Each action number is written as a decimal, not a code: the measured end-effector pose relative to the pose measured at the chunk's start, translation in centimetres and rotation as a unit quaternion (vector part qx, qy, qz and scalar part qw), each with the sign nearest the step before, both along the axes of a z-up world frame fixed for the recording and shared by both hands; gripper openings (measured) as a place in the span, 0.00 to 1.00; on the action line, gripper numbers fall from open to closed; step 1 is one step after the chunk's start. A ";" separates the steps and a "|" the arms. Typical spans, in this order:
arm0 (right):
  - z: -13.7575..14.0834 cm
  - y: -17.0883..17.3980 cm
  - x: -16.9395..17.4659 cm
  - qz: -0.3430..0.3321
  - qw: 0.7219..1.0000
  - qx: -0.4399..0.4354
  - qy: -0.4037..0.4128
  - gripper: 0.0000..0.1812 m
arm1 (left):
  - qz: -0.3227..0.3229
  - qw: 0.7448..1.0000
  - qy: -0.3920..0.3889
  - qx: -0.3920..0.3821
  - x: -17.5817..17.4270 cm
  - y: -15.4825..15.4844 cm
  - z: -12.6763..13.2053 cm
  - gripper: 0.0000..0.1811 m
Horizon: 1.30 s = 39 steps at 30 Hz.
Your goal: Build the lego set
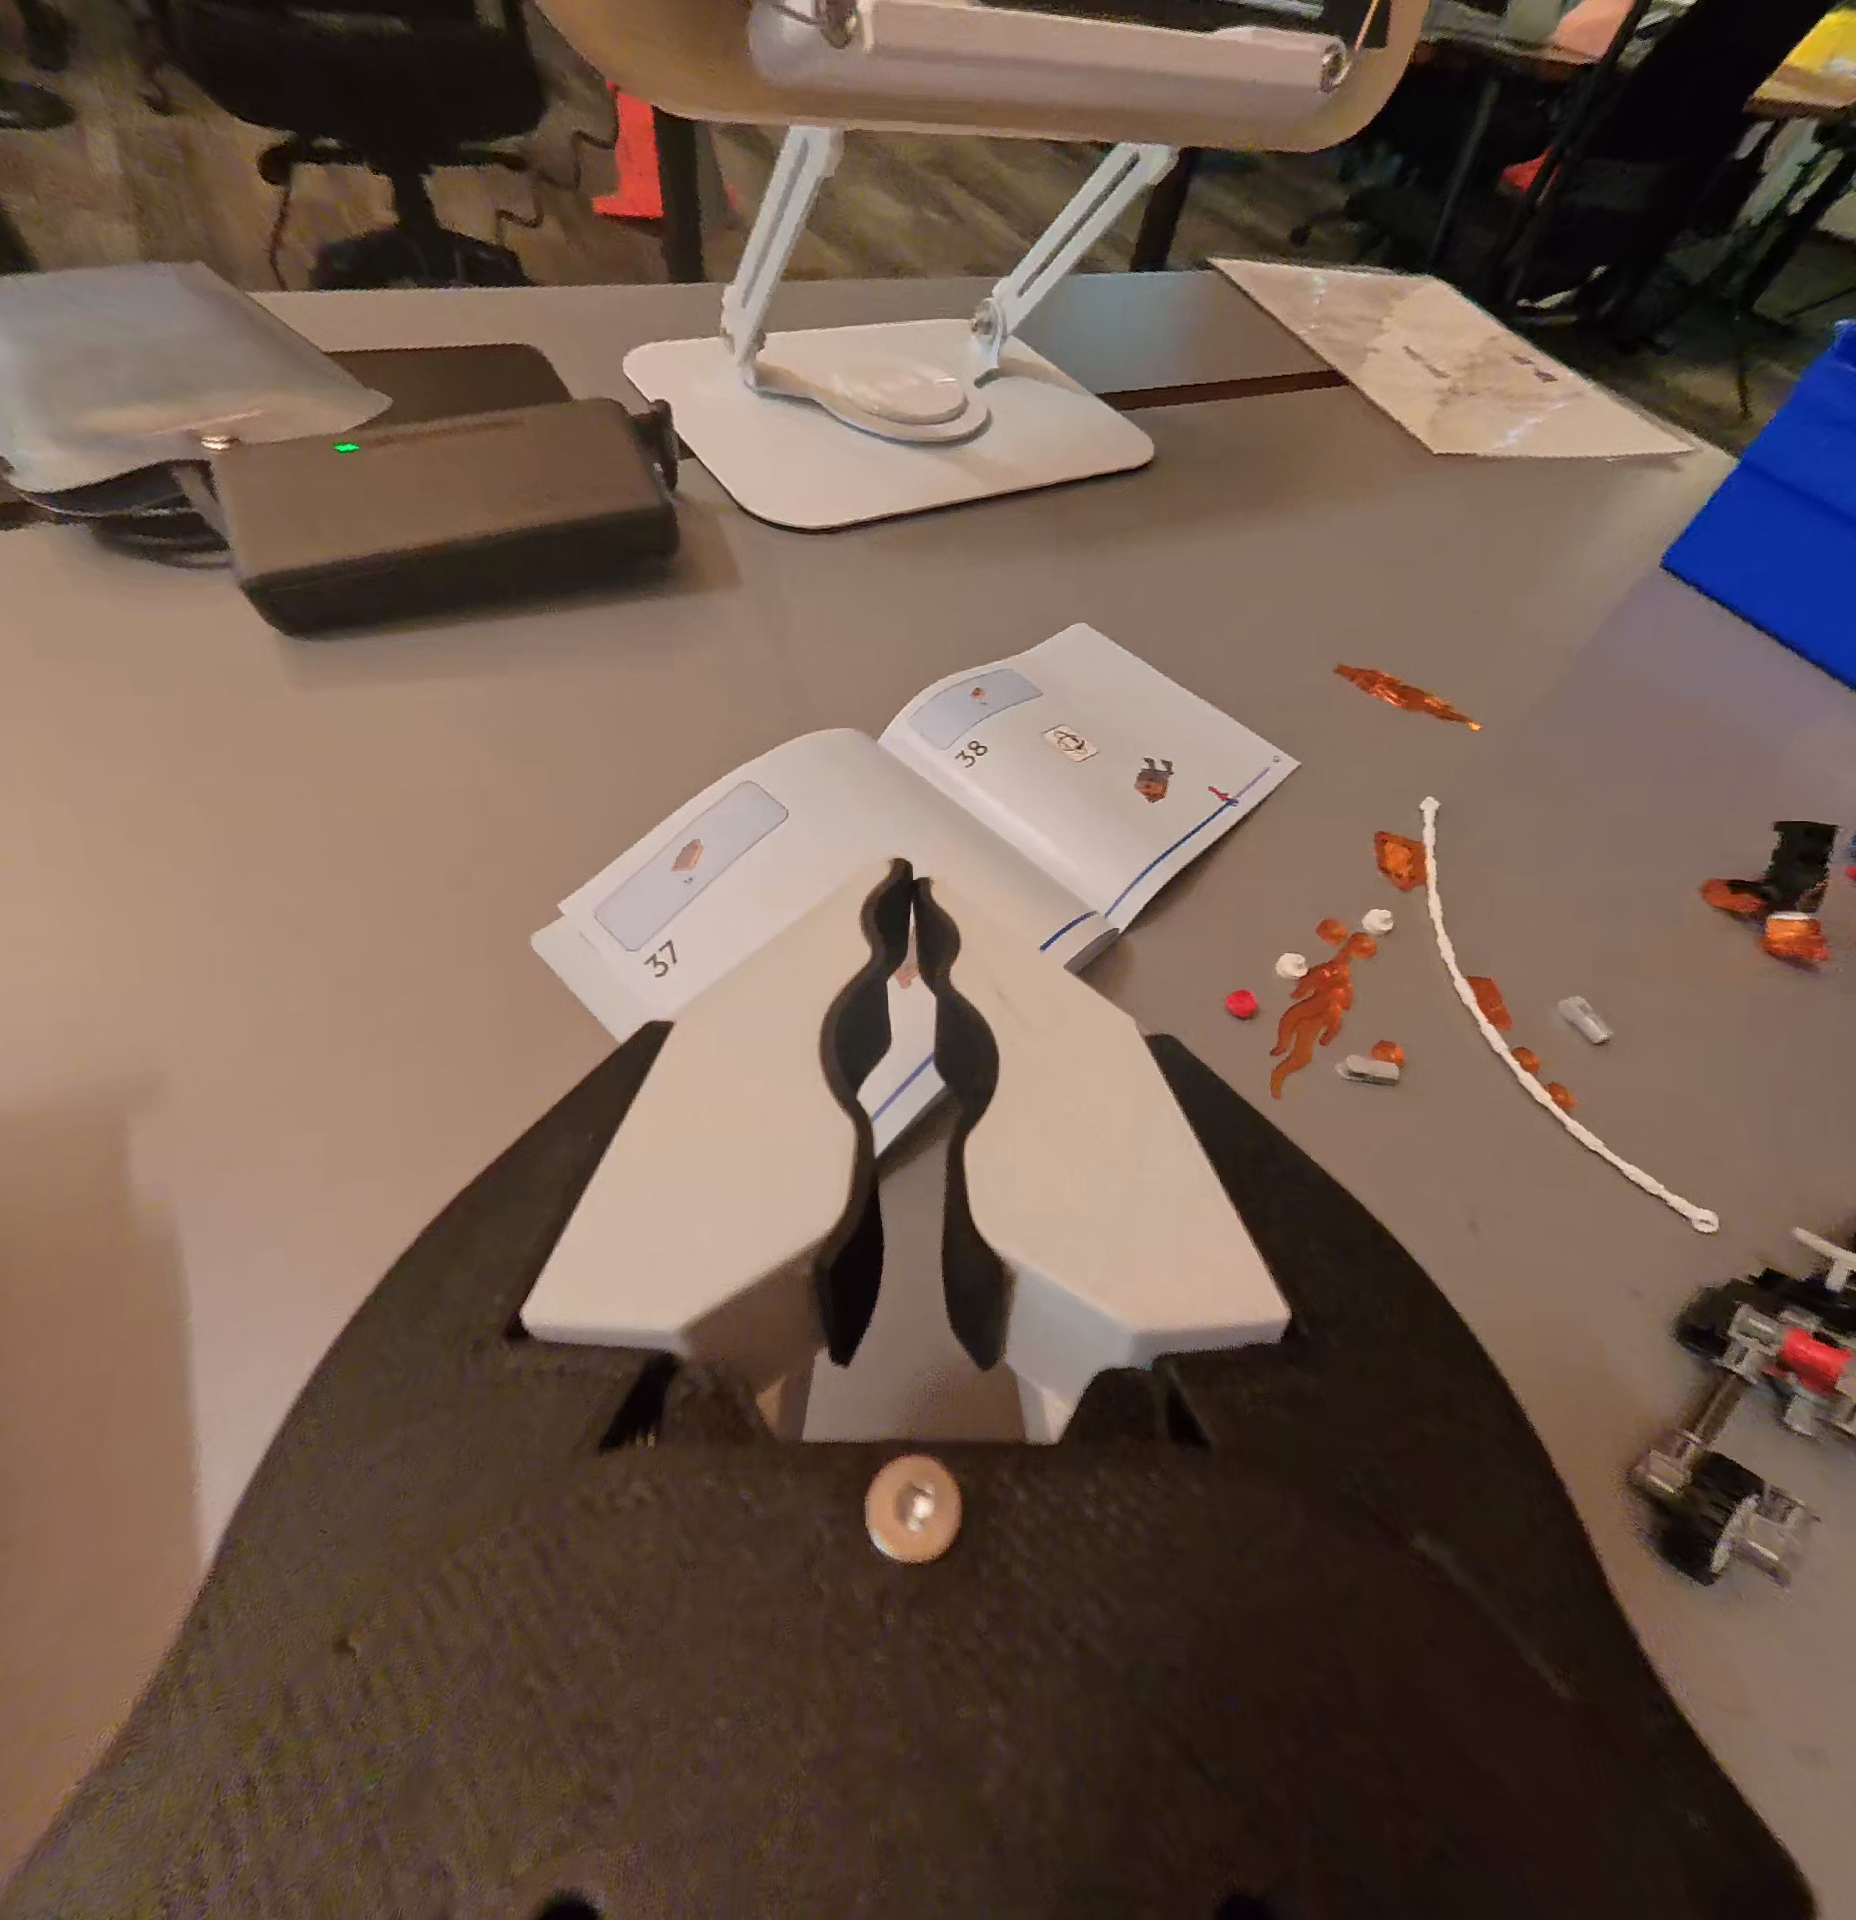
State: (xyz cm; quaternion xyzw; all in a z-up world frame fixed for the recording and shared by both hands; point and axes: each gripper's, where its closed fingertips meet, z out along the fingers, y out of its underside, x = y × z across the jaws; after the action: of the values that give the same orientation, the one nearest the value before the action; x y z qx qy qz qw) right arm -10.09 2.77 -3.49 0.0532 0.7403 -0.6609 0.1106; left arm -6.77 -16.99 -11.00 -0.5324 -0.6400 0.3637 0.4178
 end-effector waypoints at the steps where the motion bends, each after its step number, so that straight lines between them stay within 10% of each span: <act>1: -0.1 -0.6 0.0 0.005 1.000 -0.003 -0.002 0.23 | -0.002 1.000 -0.004 0.003 0.0 0.0 -0.2 0.00; 11: -5.0 -1.4 -0.8 -0.020 0.996 0.064 0.052 0.20 | -0.019 0.996 -0.080 -0.035 -0.1 0.7 -3.0 0.00; 39: -6.1 -2.6 0.4 0.016 0.997 0.070 0.028 0.20 | -0.001 0.985 -0.175 -0.006 0.5 0.0 -6.0 0.00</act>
State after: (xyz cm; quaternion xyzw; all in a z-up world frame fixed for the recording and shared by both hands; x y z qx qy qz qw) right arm -9.65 0.20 -9.55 0.0308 0.7883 -0.6070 0.0962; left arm -6.24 -17.00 -17.02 -0.5911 -0.7006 0.2682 0.2964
